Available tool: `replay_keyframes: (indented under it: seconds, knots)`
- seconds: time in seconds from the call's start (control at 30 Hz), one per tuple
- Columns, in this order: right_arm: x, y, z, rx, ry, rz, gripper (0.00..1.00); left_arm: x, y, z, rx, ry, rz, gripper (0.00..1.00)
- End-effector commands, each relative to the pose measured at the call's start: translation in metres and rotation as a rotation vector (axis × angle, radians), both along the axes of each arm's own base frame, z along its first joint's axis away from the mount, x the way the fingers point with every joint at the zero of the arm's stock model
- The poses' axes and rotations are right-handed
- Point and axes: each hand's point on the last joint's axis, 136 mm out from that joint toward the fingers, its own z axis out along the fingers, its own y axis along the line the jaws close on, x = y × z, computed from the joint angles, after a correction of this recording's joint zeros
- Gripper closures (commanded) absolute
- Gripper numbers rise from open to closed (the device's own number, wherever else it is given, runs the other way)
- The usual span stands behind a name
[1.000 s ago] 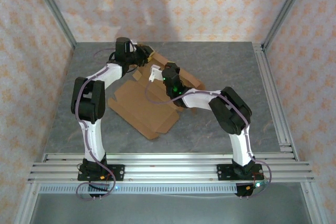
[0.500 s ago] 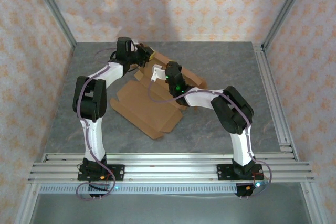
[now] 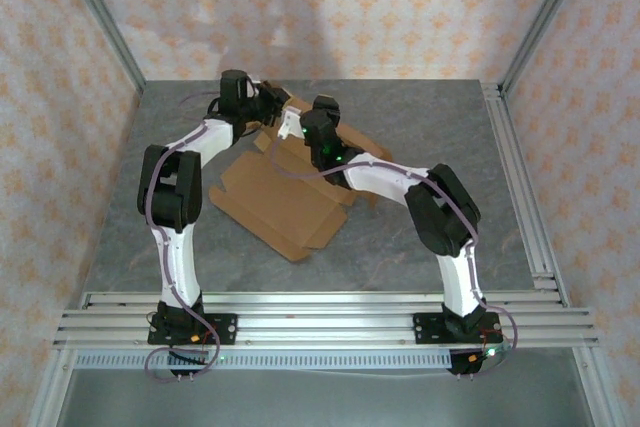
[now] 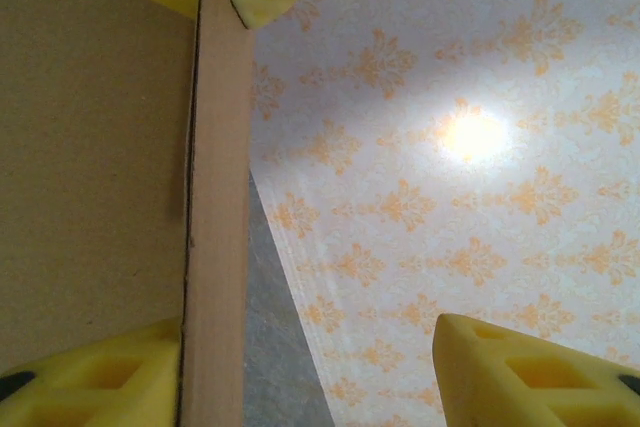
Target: Fold the paper box
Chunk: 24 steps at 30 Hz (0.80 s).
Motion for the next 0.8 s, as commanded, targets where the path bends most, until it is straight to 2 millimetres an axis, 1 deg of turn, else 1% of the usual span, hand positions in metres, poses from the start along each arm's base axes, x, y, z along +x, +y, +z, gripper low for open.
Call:
replay_keyframes:
  seconds: [0.0, 0.17, 0.3, 0.43, 0.63, 0.67, 0.73, 0.77]
  knots:
    - [0.007, -0.001, 0.005, 0.004, -0.005, -0.048, 0.41, -0.005, -0.001, 0.025, -0.005, -0.053, -0.01, 1.0]
    - [0.017, 0.002, 0.002, -0.013, -0.007, -0.055, 0.44, -0.007, -0.001, 0.025, -0.008, -0.053, -0.01, 1.0]
    - [0.021, 0.006, -0.002, -0.02, -0.007, -0.053, 0.45, -0.008, -0.001, 0.028, -0.008, -0.057, -0.007, 1.0]
    - [0.024, 0.005, -0.004, -0.022, -0.004, -0.055, 0.49, -0.01, -0.001, 0.031, -0.011, -0.064, -0.013, 1.0]
    - [0.024, 0.0, -0.019, -0.03, 0.051, -0.058, 0.5, -0.012, -0.002, 0.038, -0.013, -0.076, -0.017, 1.0]
    - [0.024, 0.0, -0.019, -0.028, 0.055, -0.057, 0.54, -0.012, -0.001, 0.037, -0.012, -0.074, -0.015, 1.0]
    - [0.024, -0.001, -0.022, -0.032, 0.06, -0.059, 0.65, -0.013, -0.002, 0.038, -0.012, -0.074, -0.018, 1.0]
    - [0.024, -0.001, -0.022, -0.035, 0.061, -0.06, 0.69, -0.013, -0.002, 0.037, -0.011, -0.073, -0.017, 1.0]
